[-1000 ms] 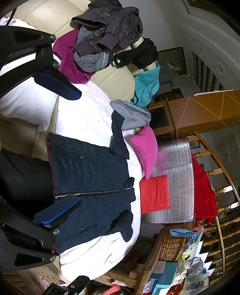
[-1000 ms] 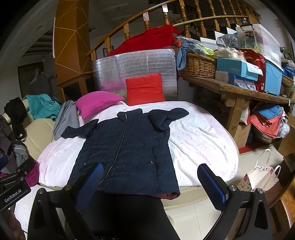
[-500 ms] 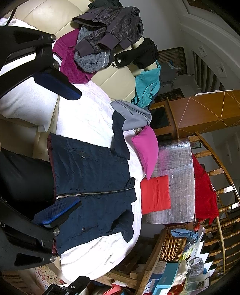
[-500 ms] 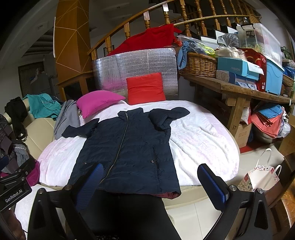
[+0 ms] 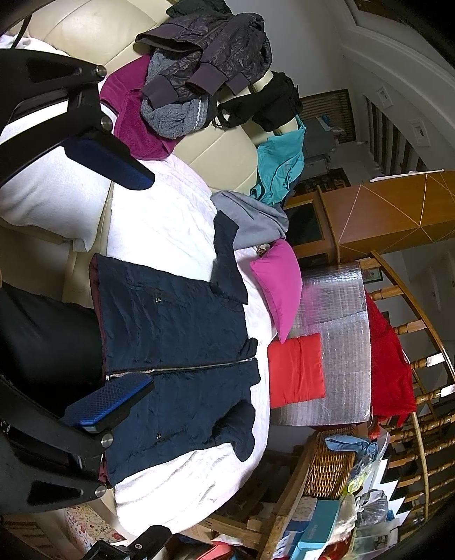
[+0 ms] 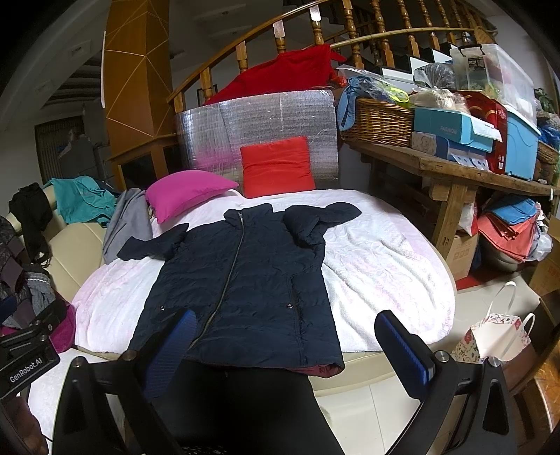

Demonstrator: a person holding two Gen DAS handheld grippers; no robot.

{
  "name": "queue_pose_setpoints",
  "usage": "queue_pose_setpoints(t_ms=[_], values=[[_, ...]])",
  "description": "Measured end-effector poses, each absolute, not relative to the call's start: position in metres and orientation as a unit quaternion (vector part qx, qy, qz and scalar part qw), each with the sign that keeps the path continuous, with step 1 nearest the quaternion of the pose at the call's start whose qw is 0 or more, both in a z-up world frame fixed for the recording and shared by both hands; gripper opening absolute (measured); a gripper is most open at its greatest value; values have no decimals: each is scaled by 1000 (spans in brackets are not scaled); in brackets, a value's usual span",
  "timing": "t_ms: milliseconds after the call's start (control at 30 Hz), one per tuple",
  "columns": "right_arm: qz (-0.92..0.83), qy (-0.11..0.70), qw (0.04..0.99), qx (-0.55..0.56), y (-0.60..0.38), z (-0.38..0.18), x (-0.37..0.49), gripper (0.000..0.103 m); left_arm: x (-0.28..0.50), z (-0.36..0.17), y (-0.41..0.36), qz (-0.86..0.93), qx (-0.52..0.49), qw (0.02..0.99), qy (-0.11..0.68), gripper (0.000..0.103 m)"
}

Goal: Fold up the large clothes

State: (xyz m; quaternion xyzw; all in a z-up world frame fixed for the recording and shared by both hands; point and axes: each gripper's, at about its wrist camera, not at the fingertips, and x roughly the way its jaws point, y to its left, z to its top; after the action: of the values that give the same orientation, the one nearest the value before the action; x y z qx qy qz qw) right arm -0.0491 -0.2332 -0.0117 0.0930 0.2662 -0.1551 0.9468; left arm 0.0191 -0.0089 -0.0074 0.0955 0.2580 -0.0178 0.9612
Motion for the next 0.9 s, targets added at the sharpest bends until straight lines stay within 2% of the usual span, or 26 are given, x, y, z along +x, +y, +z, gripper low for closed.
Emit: queue_pose_setpoints(t_ms=[500,900], values=[[-156,268,946,94,-235,-12,-42,103,27,-9,-11,-16,99,959,265,103],[-185,262,941,112,-275,-5,-13,103,75,-9,-23,3,103,955,277,103]])
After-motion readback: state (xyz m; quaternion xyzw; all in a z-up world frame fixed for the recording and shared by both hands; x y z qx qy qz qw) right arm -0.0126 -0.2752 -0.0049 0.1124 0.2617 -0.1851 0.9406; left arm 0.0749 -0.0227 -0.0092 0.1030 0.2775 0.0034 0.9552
